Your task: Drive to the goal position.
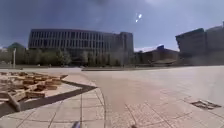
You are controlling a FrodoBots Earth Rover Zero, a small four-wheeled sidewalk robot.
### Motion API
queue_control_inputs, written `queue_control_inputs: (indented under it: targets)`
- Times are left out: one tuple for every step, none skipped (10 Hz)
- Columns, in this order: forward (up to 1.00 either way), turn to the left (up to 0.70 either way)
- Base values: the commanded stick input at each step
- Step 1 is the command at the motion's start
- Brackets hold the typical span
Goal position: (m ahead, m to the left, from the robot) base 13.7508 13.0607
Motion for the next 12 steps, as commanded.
queue_control_inputs:
  targets:
    - [0.85, 0.03]
    - [0.85, 0.03]
    - [0.85, 0.03]
    - [0.85, 0.03]
    - [0.85, 0.03]
    - [0.85, 0.03]
    - [0.85, 0.03]
    - [0.85, 0.03]
    - [0.85, 0.03]
    - [0.85, 0.03]
    - [0.85, 0.03]
    - [0.85, 0.03]
